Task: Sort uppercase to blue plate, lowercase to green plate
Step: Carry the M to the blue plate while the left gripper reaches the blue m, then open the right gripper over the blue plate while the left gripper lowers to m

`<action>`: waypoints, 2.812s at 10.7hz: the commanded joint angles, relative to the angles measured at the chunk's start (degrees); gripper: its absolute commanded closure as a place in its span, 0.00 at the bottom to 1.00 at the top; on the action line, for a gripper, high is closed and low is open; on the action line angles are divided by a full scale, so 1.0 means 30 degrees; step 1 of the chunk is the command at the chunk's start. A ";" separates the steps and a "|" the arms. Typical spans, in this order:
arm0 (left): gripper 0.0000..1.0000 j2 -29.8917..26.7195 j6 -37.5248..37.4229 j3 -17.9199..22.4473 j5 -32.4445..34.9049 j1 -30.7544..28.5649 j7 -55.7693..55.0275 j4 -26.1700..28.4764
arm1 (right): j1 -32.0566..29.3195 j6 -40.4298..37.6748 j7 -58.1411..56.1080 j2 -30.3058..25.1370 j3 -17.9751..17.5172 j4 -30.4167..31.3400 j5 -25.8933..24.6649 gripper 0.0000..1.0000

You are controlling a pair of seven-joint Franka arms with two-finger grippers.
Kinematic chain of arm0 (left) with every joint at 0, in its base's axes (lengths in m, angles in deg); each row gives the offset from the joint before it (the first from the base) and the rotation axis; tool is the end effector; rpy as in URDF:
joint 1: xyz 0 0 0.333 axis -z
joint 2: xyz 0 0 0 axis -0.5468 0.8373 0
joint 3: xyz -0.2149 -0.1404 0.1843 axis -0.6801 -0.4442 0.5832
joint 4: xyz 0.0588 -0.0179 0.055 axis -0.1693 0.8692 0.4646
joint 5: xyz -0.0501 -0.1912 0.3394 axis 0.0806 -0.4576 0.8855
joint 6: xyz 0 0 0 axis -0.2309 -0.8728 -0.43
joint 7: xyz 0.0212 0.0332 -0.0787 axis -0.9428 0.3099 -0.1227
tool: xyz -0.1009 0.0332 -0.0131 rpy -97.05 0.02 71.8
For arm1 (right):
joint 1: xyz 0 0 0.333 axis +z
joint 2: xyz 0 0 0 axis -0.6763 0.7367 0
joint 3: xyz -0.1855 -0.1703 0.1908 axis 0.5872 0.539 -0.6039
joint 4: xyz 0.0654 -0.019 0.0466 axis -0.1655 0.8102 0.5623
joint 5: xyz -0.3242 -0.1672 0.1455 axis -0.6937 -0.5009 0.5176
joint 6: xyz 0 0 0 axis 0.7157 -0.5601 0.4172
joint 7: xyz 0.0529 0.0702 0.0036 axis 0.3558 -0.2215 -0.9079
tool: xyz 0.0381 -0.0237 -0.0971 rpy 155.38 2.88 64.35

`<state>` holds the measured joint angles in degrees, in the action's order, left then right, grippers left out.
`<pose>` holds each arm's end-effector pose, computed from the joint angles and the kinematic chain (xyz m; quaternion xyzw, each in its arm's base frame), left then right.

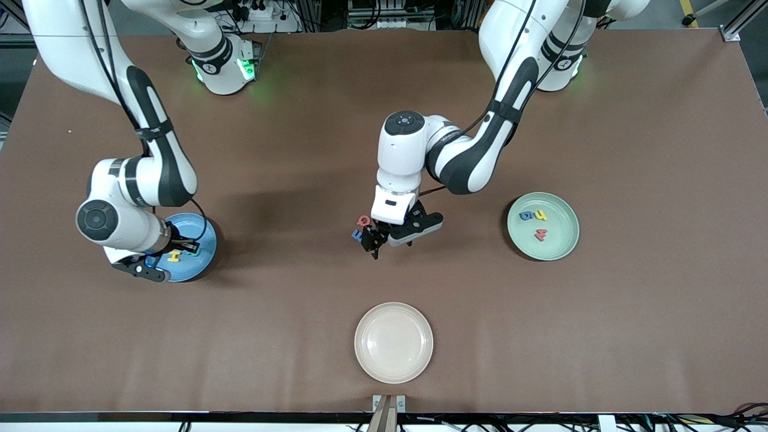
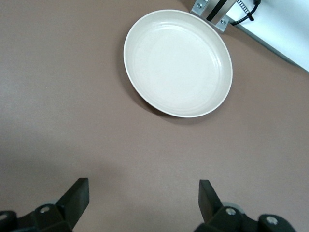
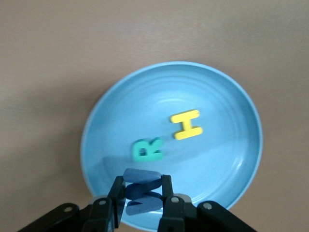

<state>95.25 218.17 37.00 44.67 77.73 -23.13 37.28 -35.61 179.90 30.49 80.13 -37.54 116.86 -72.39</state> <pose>0.5429 -0.5124 0.2857 0.9454 0.2370 0.1998 0.1004 0.6153 -0.0021 0.2403 0.9860 -0.1425 -0.0675 0.0545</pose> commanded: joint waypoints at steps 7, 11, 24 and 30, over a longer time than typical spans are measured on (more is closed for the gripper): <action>0.00 0.0011 -0.0386 0.0438 0.3310 0.0227 0.3454 0.0936 | -0.1316 -0.0353 -0.1668 0.0075 -0.0244 0.0593 -0.0317 0.00; 0.00 -0.0105 -0.0415 0.0205 0.8625 0.0260 0.0986 0.2251 | -0.1142 -0.1319 -0.1495 0.0076 -0.0244 0.0504 -0.0317 0.00; 0.00 0.0272 -0.0415 -0.0763 -0.3063 0.0697 1.1476 0.0592 | -0.0789 -0.2289 -0.1289 0.0018 -0.0361 0.0094 -0.0141 0.00; 0.00 0.2820 0.1247 0.0436 -0.2976 0.1517 1.4959 -0.1640 | -0.0731 -0.2580 -0.1289 0.0018 -0.0361 0.0094 -0.0112 0.00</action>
<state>100.74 219.40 36.37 37.18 81.40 17.99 35.34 -37.91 173.53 26.17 80.50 -38.49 117.46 -72.51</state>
